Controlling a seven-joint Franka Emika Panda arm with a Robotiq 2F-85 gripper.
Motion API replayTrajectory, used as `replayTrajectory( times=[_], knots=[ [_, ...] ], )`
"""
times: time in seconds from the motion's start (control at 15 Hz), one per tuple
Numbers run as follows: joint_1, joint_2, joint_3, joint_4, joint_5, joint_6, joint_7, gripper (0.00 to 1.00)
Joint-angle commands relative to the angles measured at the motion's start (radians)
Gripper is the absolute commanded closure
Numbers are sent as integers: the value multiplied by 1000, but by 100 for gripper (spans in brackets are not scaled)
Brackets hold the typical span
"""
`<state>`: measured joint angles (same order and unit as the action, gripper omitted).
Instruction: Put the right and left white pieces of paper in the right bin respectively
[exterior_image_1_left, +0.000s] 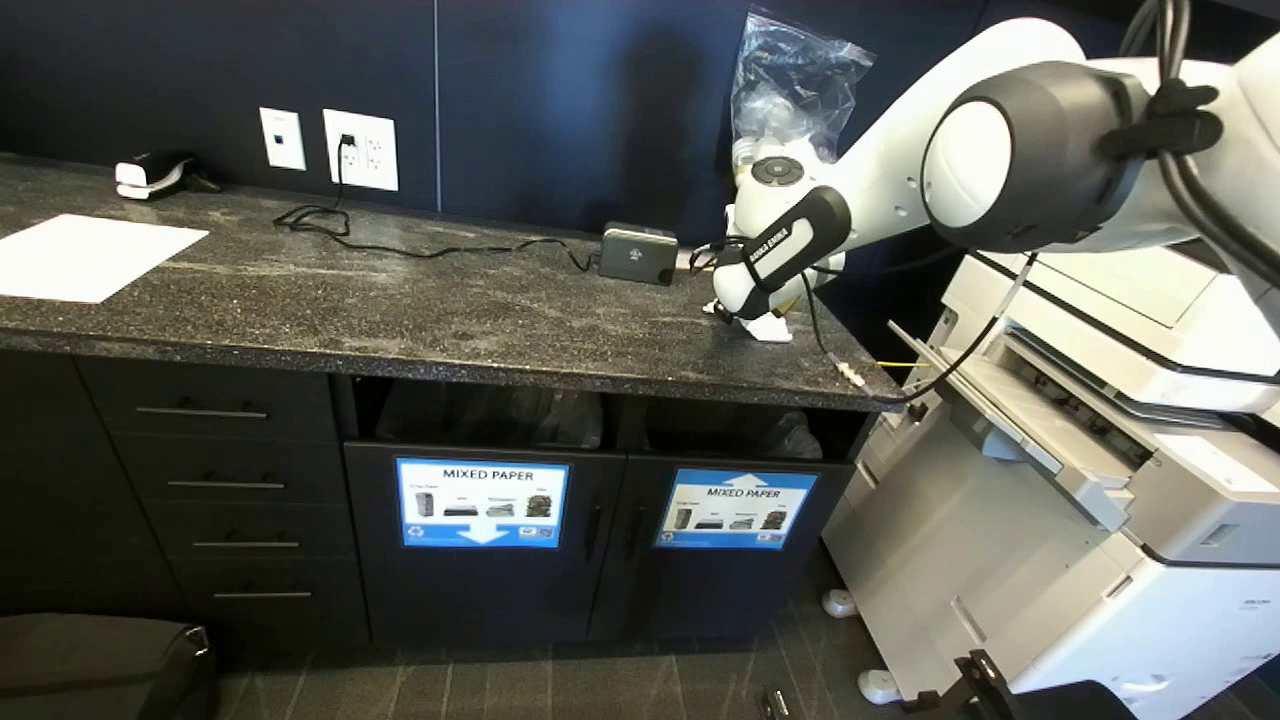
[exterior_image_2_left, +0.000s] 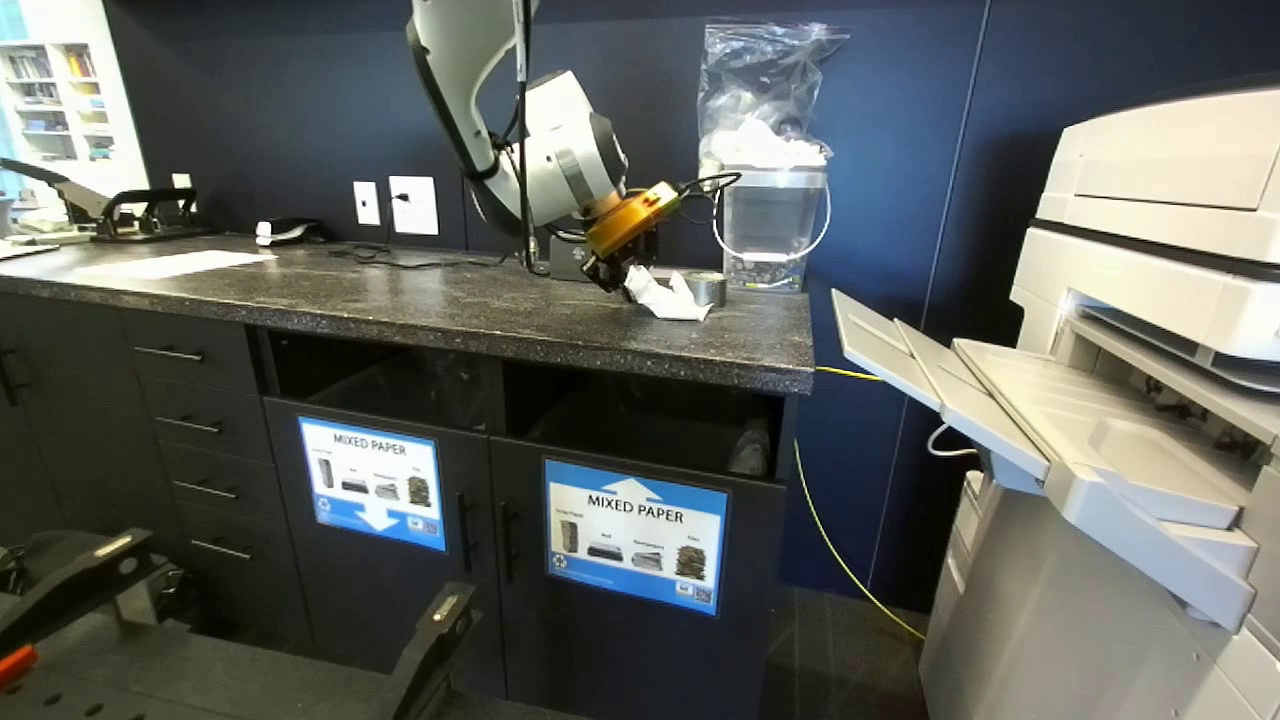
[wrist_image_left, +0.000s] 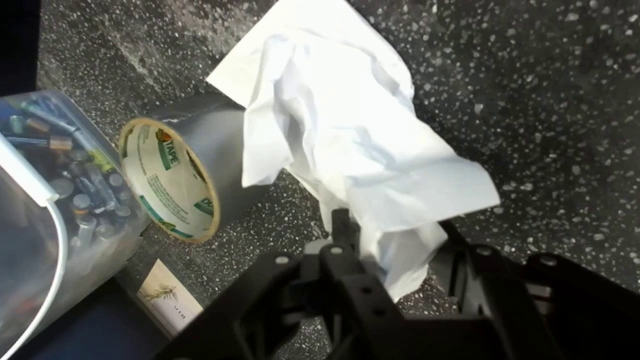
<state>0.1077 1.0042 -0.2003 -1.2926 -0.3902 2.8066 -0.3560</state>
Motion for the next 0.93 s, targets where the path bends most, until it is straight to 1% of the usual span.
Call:
replayTrajectory(
  times=[0.0,0.07,0.27,0.33,0.4,0.6,0.87],
  knots=[
    [-22,30,21,63,-25,-29,-16,89],
    [-23,32,22,64,-25,-33,-18,94],
    [-29,29,33,62,-19,-73,-28,98],
    [-34,24,45,57,-14,-105,-39,99],
    [-41,19,58,55,-9,-142,-53,95],
    [-78,-5,131,44,16,-308,-146,95],
    [-127,-42,205,51,50,-530,-267,95]
  ],
)
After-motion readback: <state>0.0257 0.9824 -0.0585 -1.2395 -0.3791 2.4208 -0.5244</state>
